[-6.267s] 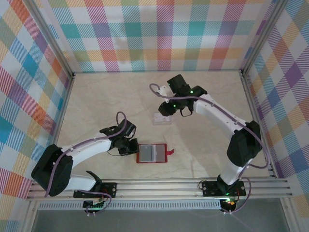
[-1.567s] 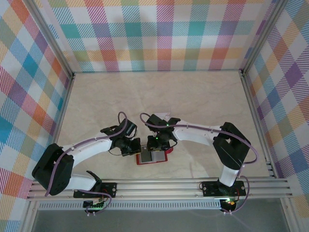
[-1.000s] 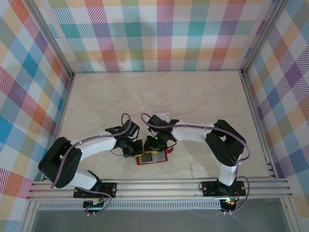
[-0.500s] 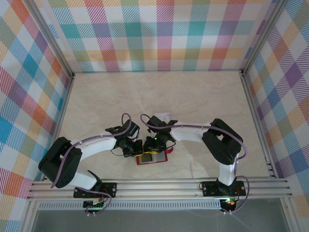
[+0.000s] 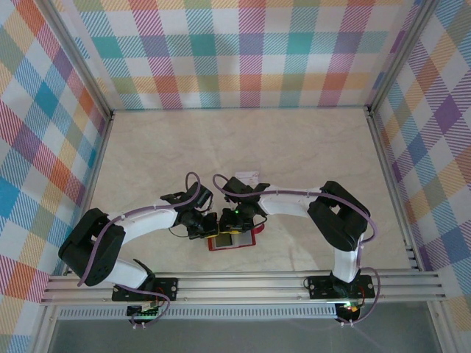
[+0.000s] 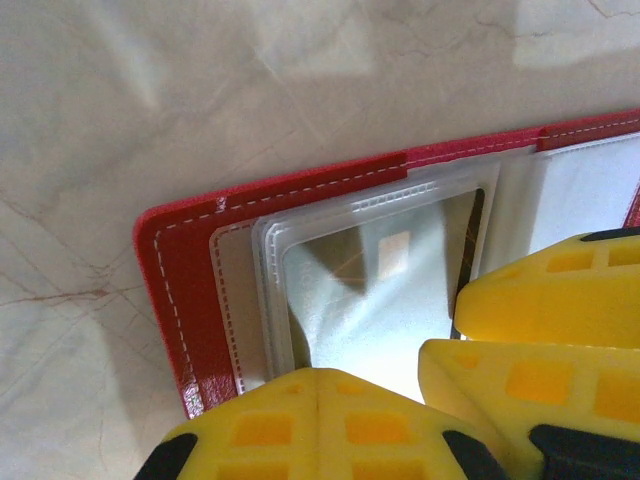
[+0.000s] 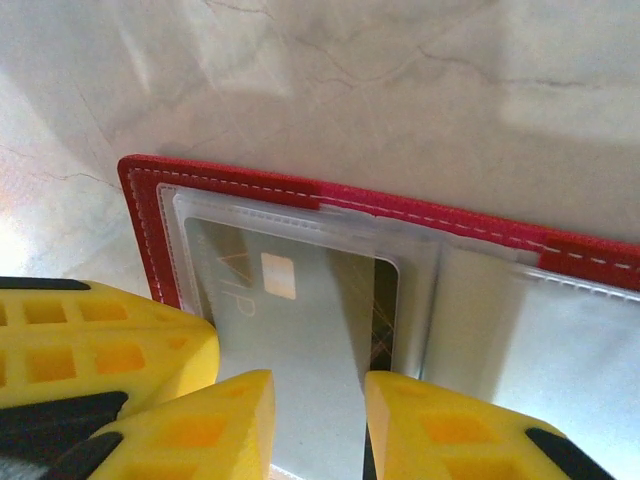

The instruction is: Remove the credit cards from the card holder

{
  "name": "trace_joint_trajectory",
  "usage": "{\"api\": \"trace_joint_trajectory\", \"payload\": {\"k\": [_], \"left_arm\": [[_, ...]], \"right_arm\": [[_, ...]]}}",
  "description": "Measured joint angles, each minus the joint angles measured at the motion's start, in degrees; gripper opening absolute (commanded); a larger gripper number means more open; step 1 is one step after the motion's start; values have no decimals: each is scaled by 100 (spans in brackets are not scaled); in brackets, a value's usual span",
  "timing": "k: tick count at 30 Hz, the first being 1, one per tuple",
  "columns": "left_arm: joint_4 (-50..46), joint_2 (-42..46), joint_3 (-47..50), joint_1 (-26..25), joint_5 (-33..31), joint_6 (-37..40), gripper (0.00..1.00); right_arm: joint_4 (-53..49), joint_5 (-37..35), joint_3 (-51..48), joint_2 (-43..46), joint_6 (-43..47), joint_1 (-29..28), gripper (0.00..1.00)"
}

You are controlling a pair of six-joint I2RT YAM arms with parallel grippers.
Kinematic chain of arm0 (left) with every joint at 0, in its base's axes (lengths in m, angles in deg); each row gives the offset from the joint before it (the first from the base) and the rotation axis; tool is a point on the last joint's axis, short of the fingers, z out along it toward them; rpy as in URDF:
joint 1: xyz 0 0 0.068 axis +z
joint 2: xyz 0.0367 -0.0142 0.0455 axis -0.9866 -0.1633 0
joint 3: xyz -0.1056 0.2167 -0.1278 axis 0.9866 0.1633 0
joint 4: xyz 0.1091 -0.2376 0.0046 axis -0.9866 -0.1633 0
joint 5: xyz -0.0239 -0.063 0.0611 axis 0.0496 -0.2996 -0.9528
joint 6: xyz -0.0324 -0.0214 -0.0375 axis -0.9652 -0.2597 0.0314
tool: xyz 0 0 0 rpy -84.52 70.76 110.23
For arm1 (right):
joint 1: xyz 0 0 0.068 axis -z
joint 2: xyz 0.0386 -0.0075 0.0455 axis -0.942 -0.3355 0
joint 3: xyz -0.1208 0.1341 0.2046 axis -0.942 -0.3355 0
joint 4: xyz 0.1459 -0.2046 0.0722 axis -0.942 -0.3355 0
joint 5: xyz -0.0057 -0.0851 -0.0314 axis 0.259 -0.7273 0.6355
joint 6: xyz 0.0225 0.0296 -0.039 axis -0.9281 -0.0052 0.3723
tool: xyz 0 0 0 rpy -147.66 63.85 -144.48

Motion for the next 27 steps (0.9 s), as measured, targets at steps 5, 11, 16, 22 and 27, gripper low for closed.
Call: {"api": "trace_joint_trajectory", "payload": {"k": [5, 11, 16, 22, 27], "left_arm": [[-2, 0, 0, 0, -2, 0, 2], [-2, 0, 0, 0, -15, 2, 3], [-4, 0, 0, 0, -22, 4, 4], [-79, 70, -4, -2, -140, 7, 6], [-295, 236, -4, -2, -343, 2, 7]], "right_arm": [[-181, -170, 42, 2, 39, 2, 32], [-391, -299, 42, 22, 59, 7, 32], [-404, -297, 37, 98, 61, 7, 28], [-385, -295, 35, 214, 85, 7, 23], [-232, -219, -59, 214, 83, 7, 25]]}}
